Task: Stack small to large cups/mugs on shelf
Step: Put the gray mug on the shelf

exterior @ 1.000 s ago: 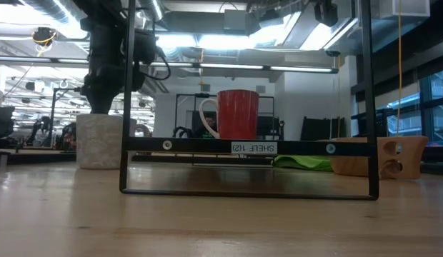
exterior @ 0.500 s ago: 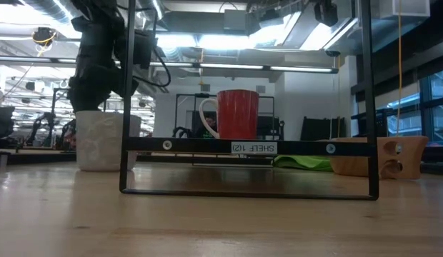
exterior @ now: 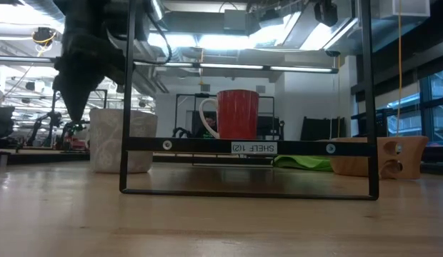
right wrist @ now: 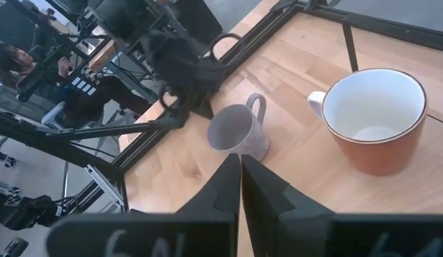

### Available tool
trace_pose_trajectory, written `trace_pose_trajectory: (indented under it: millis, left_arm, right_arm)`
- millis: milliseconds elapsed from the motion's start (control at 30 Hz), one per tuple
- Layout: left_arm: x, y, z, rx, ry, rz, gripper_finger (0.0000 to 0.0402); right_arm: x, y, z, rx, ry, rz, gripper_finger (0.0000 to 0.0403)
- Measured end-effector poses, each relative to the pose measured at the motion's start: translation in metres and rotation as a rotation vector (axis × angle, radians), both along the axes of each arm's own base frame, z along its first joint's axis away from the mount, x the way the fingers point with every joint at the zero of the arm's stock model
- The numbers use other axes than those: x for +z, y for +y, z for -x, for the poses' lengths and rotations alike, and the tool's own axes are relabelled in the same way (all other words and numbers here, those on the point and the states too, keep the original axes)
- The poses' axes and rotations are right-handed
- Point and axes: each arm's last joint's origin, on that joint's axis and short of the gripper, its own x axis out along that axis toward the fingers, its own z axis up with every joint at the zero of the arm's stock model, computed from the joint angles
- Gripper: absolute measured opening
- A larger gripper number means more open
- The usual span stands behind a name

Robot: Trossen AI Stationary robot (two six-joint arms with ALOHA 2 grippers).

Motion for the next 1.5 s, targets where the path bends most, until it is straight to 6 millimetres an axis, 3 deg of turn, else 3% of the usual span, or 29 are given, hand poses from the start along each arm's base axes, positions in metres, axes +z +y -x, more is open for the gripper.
trace_pose_trajectory:
  millis: [167,433,633,700,867,1200,1500]
  left_arm:
    - [0.005,-0.004,0.003,-0.002,-0.027,-0.087,0.0000]
    - [0.030,0.021,0.018,0.064,-0.144,-0.243,0.0000]
    - [0.052,0.044,0.006,0.036,-0.323,-0.350,0.0000]
    - [0.050,0.053,-0.003,0.026,-0.364,-0.338,0.0000]
    - [0.027,0.069,-0.013,-0.043,-0.270,-0.272,0.0000]
    - [0.008,0.083,-0.030,-0.111,-0.274,-0.245,0.0000]
    - [-0.008,0.086,-0.031,-0.147,-0.198,-0.161,0.0000]
  right_arm:
    - [0.000,0.000,0.000,0.000,0.000,0.001,0.0016]
    - [0.000,0.000,0.000,0.000,0.000,0.000,0.0016]
    - [0.000,0.000,0.000,-0.001,-0.001,-0.001,0.0016]
    - [0.000,-0.001,0.000,-0.004,-0.001,-0.003,0.0016]
    - [0.000,-0.001,0.000,-0.022,-0.004,-0.017,0.0016]
    - [-0.001,-0.001,0.000,-0.029,0.004,-0.025,0.0016]
    - [-0.001,-0.002,0.001,-0.041,0.008,-0.020,0.0016]
